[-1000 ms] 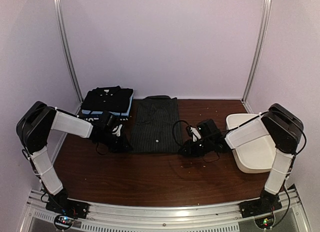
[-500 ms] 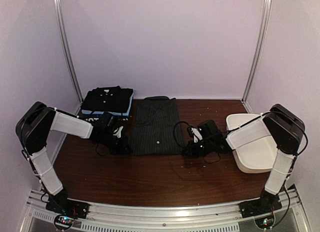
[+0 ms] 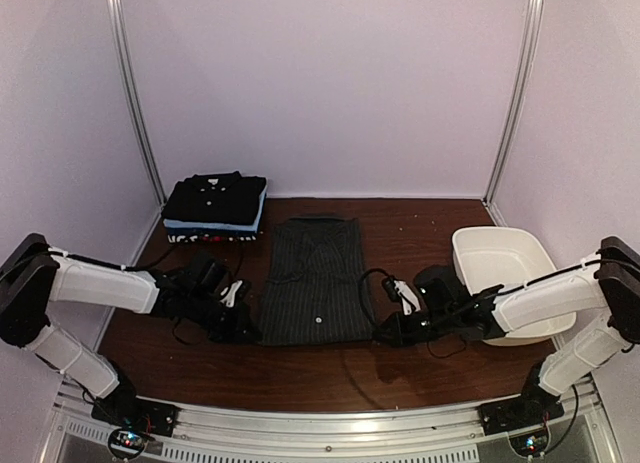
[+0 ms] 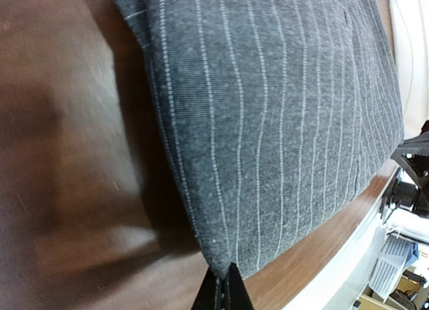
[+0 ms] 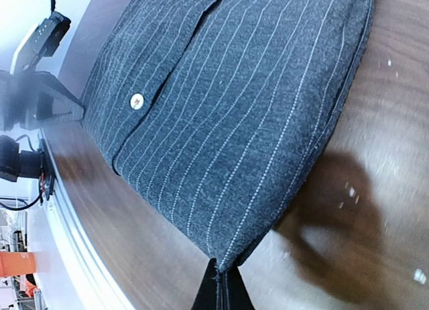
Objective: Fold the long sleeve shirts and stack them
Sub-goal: Pick up the 2/3-rectangle-folded shirt from the center of the board, then fold the 2/3-rectangle-folded shirt at the center of the board, then adjust the square-folded shirt at the center of the board.
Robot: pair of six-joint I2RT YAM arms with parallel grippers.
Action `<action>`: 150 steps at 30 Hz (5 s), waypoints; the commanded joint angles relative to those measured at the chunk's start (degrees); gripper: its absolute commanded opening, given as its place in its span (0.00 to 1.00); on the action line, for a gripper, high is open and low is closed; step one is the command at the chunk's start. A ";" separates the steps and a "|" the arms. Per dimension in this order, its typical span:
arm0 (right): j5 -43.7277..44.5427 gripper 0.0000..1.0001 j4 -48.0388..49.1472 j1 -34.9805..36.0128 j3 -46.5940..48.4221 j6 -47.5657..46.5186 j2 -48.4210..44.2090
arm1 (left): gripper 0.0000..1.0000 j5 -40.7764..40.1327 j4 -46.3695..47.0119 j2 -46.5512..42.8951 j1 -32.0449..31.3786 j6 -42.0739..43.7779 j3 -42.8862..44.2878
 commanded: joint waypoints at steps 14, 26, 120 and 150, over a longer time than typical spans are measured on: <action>8.09 0.00 -9.11 5.69 -0.71 2.63 -12.27 | 0.00 -4.02 -7.89 -16.34 -3.16 -2.89 -2.62; 5.29 0.00 -15.28 -8.55 27.26 -1.59 1.67 | 0.00 7.51 -15.14 4.16 12.62 8.81 28.07; -12.24 0.25 -11.23 -5.15 82.62 -6.82 65.04 | 0.09 -0.49 8.02 4.58 2.15 1.64 0.25; -12.52 0.37 6.59 -0.42 27.48 0.46 20.28 | 0.12 -4.95 -3.70 11.26 1.65 5.54 24.44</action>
